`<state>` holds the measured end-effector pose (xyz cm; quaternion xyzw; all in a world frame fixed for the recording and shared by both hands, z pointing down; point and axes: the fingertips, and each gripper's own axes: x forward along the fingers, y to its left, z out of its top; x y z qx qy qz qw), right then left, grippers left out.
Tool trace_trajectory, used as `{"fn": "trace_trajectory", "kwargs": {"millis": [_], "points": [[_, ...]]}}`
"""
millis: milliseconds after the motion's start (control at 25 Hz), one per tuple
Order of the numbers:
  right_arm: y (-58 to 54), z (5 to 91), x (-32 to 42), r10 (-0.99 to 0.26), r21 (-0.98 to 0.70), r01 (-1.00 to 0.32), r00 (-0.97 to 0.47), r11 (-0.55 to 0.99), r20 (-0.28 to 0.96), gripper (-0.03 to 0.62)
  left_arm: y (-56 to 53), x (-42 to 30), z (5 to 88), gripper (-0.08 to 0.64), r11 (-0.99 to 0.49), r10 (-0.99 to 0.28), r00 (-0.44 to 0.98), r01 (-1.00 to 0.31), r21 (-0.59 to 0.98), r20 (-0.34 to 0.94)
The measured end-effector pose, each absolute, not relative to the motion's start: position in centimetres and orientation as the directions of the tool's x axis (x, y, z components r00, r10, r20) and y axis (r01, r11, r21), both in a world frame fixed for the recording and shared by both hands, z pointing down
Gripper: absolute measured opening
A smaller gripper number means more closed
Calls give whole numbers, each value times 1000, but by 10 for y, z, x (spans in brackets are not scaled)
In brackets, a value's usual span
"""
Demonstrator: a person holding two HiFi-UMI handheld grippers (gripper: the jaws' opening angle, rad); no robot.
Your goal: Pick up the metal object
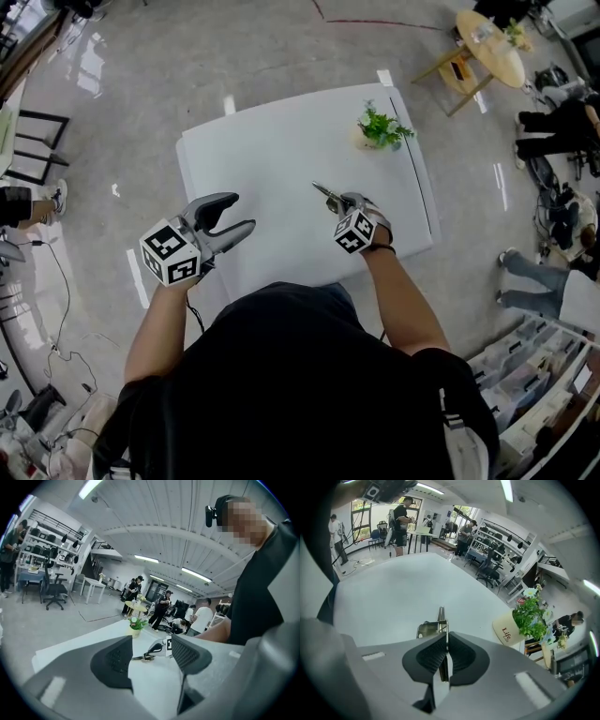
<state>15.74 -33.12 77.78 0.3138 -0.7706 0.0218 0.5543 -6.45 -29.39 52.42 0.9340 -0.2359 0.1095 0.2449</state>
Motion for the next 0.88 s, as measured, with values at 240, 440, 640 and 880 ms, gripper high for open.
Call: {"fn": "trace_trajectory", "kwargs": {"millis": [240, 440, 640, 880], "points": [[-325, 766, 161, -482, 323, -532, -189, 783, 856, 28, -289, -64, 517, 258, -782, -379, 870, -484, 392, 316], [-317, 754, 166, -505, 336, -554, -182, 761, 844, 29, -282, -58, 510, 258, -804, -361, 880, -461, 376, 308], [-304, 736, 174, -536, 343, -596, -177, 726, 826, 29, -270, -50, 502, 258, -824, -338, 893, -433, 364, 297], [-290, 706, 180, -588, 345, -670, -169, 657, 791, 29, -255, -46, 492, 258, -854, -307, 908, -394, 339, 284]]}}
